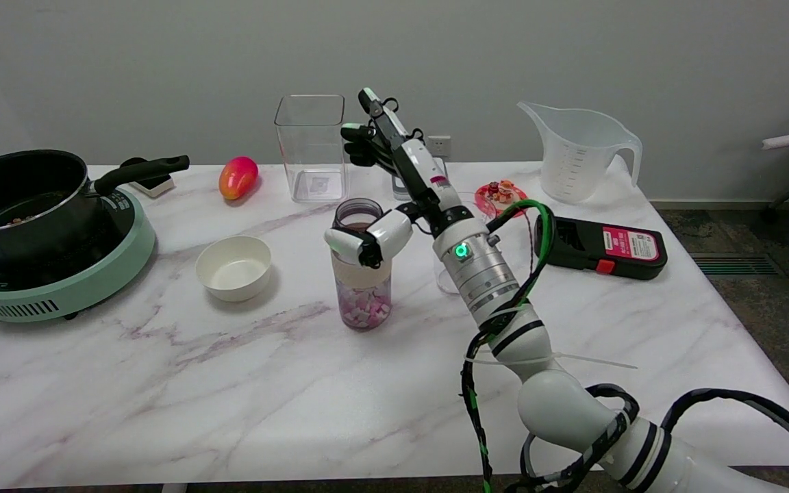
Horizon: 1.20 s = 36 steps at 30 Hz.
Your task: Pick up the bottle.
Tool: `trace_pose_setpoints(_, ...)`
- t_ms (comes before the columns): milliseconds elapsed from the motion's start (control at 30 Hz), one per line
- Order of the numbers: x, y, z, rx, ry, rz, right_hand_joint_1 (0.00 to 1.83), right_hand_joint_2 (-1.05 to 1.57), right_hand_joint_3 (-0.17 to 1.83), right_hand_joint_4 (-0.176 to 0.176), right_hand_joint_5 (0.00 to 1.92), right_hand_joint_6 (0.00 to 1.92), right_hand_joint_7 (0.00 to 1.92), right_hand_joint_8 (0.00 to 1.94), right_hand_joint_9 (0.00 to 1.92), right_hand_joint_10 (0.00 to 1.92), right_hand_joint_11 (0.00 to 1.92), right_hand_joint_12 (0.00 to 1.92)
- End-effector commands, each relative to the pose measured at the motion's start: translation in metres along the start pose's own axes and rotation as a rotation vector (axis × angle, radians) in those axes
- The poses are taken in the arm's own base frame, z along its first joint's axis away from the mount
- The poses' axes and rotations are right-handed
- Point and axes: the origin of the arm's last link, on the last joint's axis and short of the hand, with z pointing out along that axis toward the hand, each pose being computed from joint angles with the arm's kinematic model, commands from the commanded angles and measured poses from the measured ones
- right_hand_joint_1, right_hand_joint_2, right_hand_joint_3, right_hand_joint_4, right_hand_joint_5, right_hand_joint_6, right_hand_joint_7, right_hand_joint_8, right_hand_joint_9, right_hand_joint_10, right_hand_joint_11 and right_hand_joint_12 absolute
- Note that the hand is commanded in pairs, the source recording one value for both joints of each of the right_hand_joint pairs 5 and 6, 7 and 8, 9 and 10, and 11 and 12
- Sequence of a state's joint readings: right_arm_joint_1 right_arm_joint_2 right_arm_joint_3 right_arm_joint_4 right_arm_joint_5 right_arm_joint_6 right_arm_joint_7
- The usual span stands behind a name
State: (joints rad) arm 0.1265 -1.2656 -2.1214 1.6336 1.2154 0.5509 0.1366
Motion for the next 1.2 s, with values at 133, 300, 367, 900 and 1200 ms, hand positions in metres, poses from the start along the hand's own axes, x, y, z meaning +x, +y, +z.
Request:
trace_pose_setpoints(133, -0.015, 0.031, -0.007, -0.088, -0.026, 0.07, 1.21, -0.32, 1.43, 0.0, 0.05, 0.05, 0.4, 0.4, 0.44, 0.44, 0.49, 0.49)
trace_pose_setpoints(300, -0.013, 0.034, -0.006, -0.092, -0.016, 0.066, 1.21, -0.39, 1.45, 0.0, 0.04, 0.04, 0.4, 0.4, 0.42, 0.42, 0.48, 0.48)
trace_pose_setpoints(367, -0.012, 0.035, -0.004, -0.092, -0.016, 0.068, 1.21, -0.42, 1.46, 0.0, 0.03, 0.03, 0.4, 0.4, 0.42, 0.42, 0.47, 0.47)
trace_pose_setpoints(900, -0.016, 0.037, -0.001, -0.089, -0.025, 0.104, 1.22, -0.45, 1.34, 0.0, 0.01, 0.01, 0.39, 0.39, 0.4, 0.4, 0.46, 0.46)
trace_pose_setpoints(1200, -0.02, 0.042, -0.008, -0.108, -0.038, 0.106, 1.22, -0.41, 1.35, 0.0, 0.01, 0.01, 0.39, 0.39, 0.4, 0.4, 0.46, 0.46)
